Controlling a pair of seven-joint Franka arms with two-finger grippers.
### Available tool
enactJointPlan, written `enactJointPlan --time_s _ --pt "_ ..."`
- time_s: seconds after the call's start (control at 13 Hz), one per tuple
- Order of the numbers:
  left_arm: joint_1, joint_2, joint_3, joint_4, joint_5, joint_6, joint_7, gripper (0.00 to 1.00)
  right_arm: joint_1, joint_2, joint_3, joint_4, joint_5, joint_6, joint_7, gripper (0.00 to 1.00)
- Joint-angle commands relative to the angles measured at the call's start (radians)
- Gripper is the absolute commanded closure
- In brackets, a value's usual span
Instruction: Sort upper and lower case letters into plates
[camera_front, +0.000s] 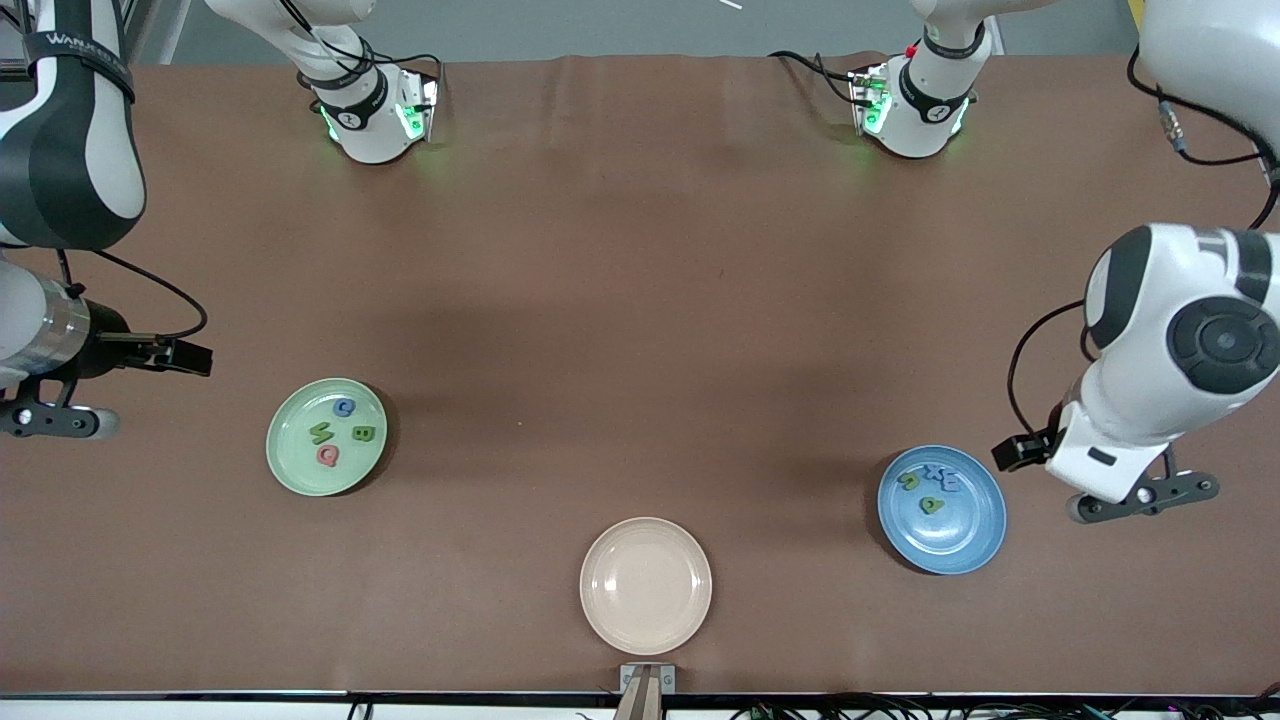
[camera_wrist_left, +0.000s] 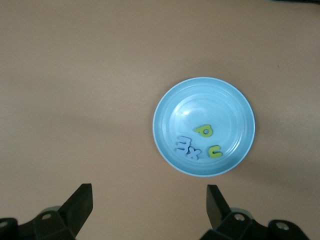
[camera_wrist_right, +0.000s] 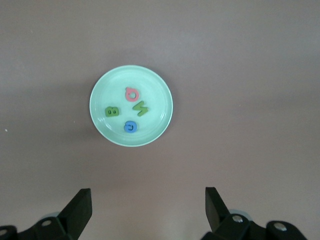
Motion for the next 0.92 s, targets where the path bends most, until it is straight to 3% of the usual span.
enactJointPlan --time_s 0.0,0.38,0.69,0.84 --pt "0.006 -0.077 -0.012 -0.022 -0.047 -0.053 0.017 0.0 -0.012 0.012 0.011 0.022 0.035 -0.039 -0.004 0.0" --pt "0.012 -0.191 -0.012 -0.025 -0.146 -0.151 0.023 0.0 -0.041 -0.017 -0.001 -0.005 0.086 -0.033 -0.078 0.0" --pt "0.038 -0.263 -0.012 -0.026 -0.237 -0.223 0.105 0.0 0.01 -0.15 -0.079 -0.157 0.089 0.051 -0.116 0.0" --pt "0.061 -0.296 -0.012 -0.028 -0.257 -0.268 0.167 0.0 0.03 -0.214 -0.09 -0.24 0.089 0.09 -0.116 0.0"
